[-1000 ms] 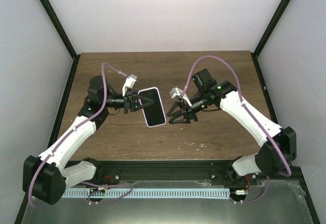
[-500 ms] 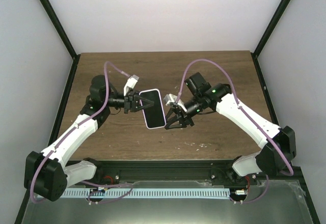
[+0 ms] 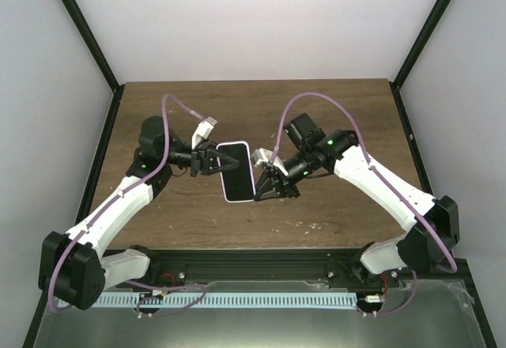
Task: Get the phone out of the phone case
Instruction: Remove the phone case from the phone.
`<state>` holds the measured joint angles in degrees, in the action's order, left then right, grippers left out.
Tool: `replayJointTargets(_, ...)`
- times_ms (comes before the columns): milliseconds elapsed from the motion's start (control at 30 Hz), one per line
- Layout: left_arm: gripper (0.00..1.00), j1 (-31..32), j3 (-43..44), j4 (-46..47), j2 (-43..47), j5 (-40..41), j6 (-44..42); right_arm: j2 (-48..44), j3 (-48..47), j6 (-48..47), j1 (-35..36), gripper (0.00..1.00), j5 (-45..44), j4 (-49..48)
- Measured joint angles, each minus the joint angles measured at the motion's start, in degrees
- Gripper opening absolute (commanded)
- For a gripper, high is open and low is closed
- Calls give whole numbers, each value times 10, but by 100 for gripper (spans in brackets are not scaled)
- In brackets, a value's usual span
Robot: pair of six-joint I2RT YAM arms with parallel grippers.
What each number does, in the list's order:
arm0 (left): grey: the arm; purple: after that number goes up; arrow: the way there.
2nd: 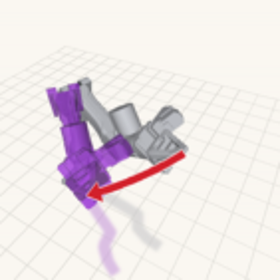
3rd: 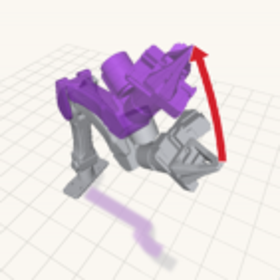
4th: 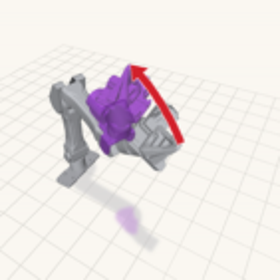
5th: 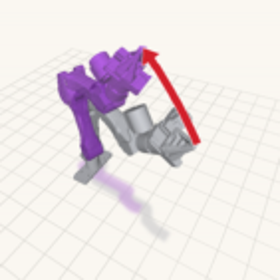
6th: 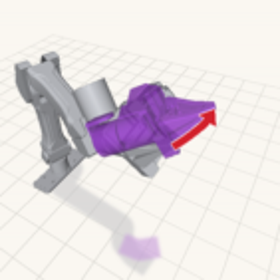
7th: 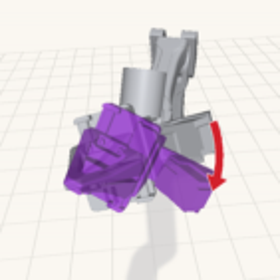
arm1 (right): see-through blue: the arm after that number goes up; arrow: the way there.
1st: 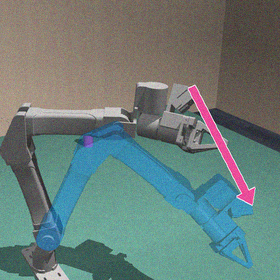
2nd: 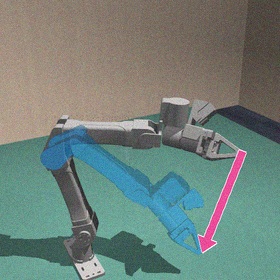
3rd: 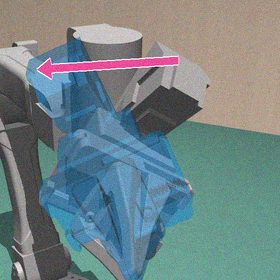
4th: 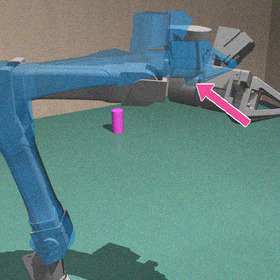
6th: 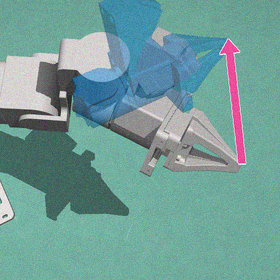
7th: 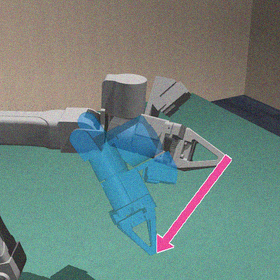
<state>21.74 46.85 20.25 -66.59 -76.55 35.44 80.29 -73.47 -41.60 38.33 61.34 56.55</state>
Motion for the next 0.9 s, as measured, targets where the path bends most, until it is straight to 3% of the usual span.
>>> replayJointTargets(533,0,-1,-1,117,-36,-41,120,-16,-8,-10,27,7,-62,-16)
replayJointTargets(900,0,-3,-1,134,-39,-44,160,-18,-16,-54,36,8,-104,-19)
